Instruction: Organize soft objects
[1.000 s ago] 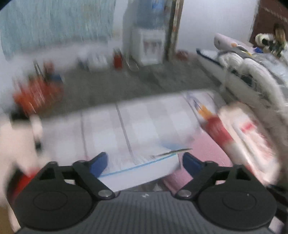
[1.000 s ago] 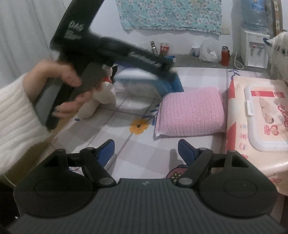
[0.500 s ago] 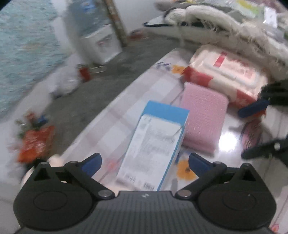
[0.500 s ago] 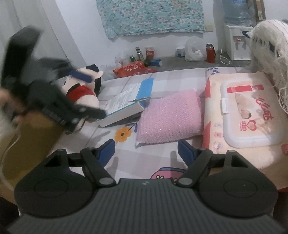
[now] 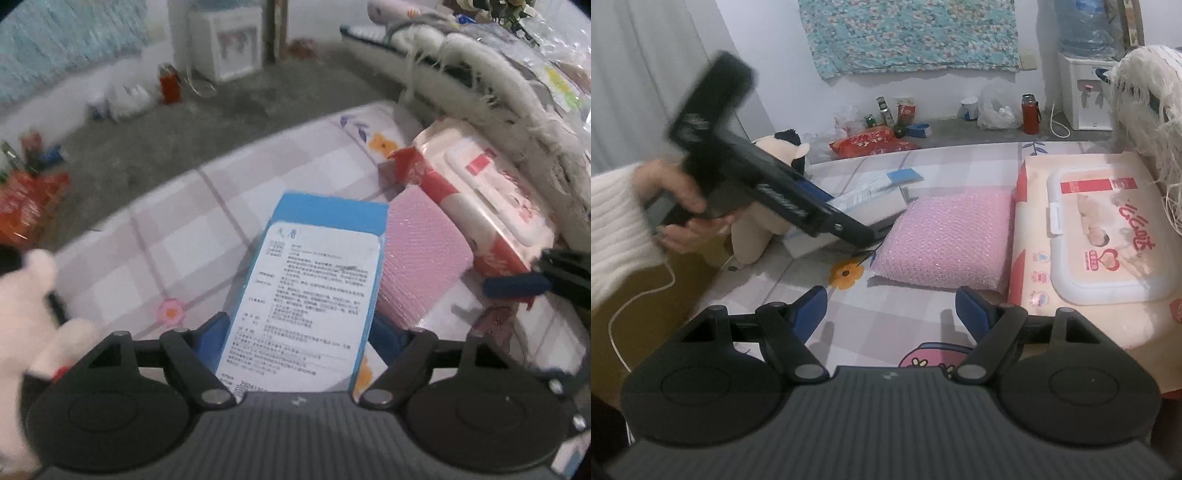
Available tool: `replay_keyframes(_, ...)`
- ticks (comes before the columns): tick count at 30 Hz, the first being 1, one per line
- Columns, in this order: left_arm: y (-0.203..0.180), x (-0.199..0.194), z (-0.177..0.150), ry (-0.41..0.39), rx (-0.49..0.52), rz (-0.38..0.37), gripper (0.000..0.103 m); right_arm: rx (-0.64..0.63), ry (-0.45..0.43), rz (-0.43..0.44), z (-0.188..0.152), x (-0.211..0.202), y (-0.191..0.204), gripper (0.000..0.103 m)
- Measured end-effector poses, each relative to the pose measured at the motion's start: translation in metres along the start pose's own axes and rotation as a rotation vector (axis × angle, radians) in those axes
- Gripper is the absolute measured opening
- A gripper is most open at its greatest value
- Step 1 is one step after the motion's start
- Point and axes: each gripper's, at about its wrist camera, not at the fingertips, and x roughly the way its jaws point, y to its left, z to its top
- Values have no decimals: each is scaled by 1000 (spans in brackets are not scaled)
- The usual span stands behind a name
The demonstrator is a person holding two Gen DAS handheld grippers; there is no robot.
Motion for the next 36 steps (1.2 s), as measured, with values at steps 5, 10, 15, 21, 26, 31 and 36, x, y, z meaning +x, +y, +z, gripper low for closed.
replay_keyframes(5,-26,-52,-31,-134,-46,74,80,-86,-34,-69,-2,0,10,77)
replay_keyframes(10,-69,-123,-70,-245,-65,322,34,-122,-106,-178,9,2,16,77)
replay_keyframes(15,-60,-169,-110,-327,-185,148,44,-164,-80,-270,29,34,29,84)
replay_keyframes(21,-33,-141,-134,-249,-238,130,68,-200,32,-351,34,71,33,89)
replay_keyframes(26,-16,-124,-171,-208,-408,57,75,-200,61,-306,23,67,38,85)
replay_keyframes(31,-26,-127,-210,-242,-515,-1,82,-275,99,-227,-14,39,76,85)
replay_keyframes(36,-31,-131,-238,-270,-616,-49,92,-391,118,-197,-58,-4,116,85)
